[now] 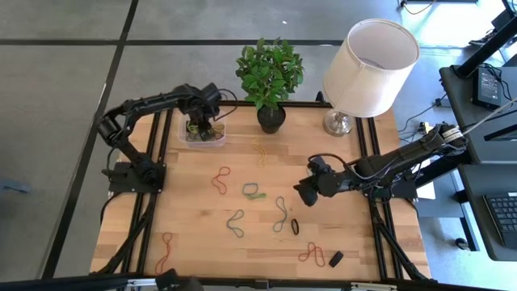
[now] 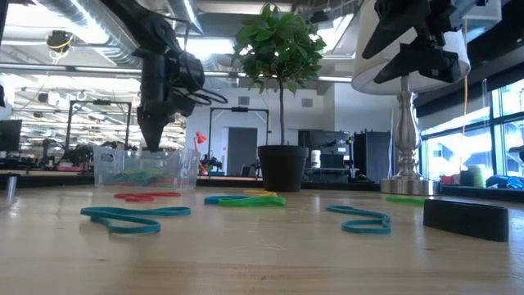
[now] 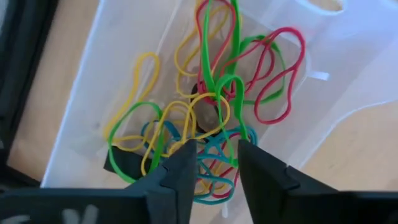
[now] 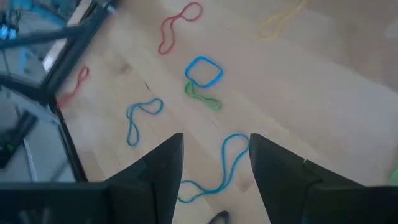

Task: Pick and place rubber bands into bin
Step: Put the red rubber band into the transparent bin

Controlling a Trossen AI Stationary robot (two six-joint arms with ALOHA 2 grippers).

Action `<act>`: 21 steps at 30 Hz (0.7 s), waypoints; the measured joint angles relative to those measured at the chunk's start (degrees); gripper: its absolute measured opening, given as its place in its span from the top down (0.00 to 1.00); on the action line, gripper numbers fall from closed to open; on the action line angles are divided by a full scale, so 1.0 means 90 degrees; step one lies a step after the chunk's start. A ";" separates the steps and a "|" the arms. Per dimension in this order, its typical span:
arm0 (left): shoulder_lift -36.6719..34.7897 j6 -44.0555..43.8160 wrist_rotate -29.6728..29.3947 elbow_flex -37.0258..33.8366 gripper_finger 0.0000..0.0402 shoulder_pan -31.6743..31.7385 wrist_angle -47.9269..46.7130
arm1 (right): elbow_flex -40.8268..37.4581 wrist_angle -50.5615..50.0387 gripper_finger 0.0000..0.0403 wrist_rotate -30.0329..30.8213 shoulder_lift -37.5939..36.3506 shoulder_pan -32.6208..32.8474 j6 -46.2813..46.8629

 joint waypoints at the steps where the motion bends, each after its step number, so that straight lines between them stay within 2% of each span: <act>1: -0.0078 -0.0091 0.0033 0.0000 0.71 -0.0003 -0.0010 | 0.0000 -0.0033 0.54 0.0002 0.0000 -0.0008 0.0277; 4: -0.0453 -0.0427 0.0225 -0.0001 0.70 -0.0113 -0.0052 | 0.0000 -0.0310 0.55 -0.0238 0.0001 -0.0081 0.0532; 8: -0.1073 -0.0949 0.0276 -0.0002 0.72 -0.0560 -0.0054 | 0.0001 -0.0985 0.63 -0.0471 0.0002 -0.0056 0.0019; 10: -0.1400 -0.1343 0.0273 -0.0002 0.73 -0.0919 -0.0058 | 0.0002 -0.1310 0.69 -0.0794 0.0002 -0.0055 -0.0305; 14: -0.1906 -0.2300 0.0333 0.0014 0.73 -0.1956 -0.0048 | 0.0002 -0.1827 0.84 -0.1170 -0.0009 -0.0056 -0.1181; 18: -0.1986 -0.3453 -0.0093 0.0290 0.73 -0.3229 -0.0058 | -0.0205 -0.1968 0.97 -0.1321 -0.0318 -0.0069 -0.2040; 21: -0.1899 -0.4232 -0.0566 0.0561 0.73 -0.4176 -0.0070 | -0.0683 -0.1801 0.97 -0.1389 -0.0918 -0.0139 -0.2508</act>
